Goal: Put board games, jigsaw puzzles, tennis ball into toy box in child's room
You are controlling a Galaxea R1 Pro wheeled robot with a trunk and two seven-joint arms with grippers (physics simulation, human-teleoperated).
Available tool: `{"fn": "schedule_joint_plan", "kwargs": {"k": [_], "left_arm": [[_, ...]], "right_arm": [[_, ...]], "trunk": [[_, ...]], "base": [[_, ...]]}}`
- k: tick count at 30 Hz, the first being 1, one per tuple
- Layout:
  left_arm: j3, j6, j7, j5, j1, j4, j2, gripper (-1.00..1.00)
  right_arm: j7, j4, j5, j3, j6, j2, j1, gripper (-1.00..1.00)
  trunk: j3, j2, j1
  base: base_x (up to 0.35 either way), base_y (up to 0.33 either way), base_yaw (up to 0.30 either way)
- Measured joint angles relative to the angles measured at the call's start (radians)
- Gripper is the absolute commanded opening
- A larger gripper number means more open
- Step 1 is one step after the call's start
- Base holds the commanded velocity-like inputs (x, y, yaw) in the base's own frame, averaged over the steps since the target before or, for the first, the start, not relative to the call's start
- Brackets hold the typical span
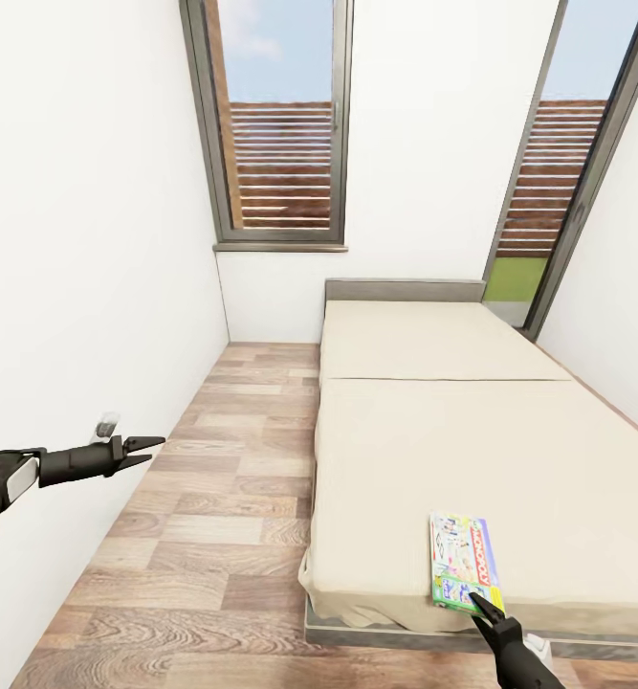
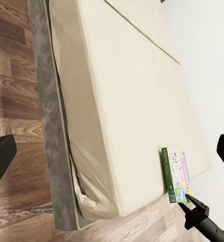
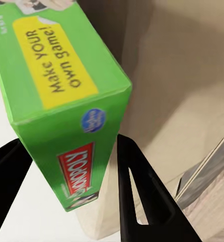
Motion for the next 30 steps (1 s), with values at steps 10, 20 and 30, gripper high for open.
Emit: {"fn": "schedule_joint_plan", "kwargs": {"k": [10, 20, 30], "left_arm": [[0.002, 0.0, 0.001, 0.003, 0.0, 0.0, 0.0, 1.0], [0.001, 0.0, 0.001, 0.001, 0.0, 0.0, 0.0, 1.0], [0.001, 0.0, 0.001, 0.0, 0.0, 0.0, 0.0, 1.0]], "right_arm": [[0.001, 0.0, 0.003, 0.001, -0.001, 0.0, 0.001, -1.0], [0.011, 0.0, 0.002, 0.001, 0.0, 0.0, 0.0, -1.0], [0.012, -0.001, 0.0, -0.001, 0.0, 0.0, 0.0, -1.0]], "trunk": [[0.012, 0.028, -0.015], [0.044, 0.098, -0.054], [0.075, 0.168, -0.092]], "base": [[0.0, 0.0, 0.0], [0.0, 0.0, 0.0], [0.0, 0.0, 0.0]]}}
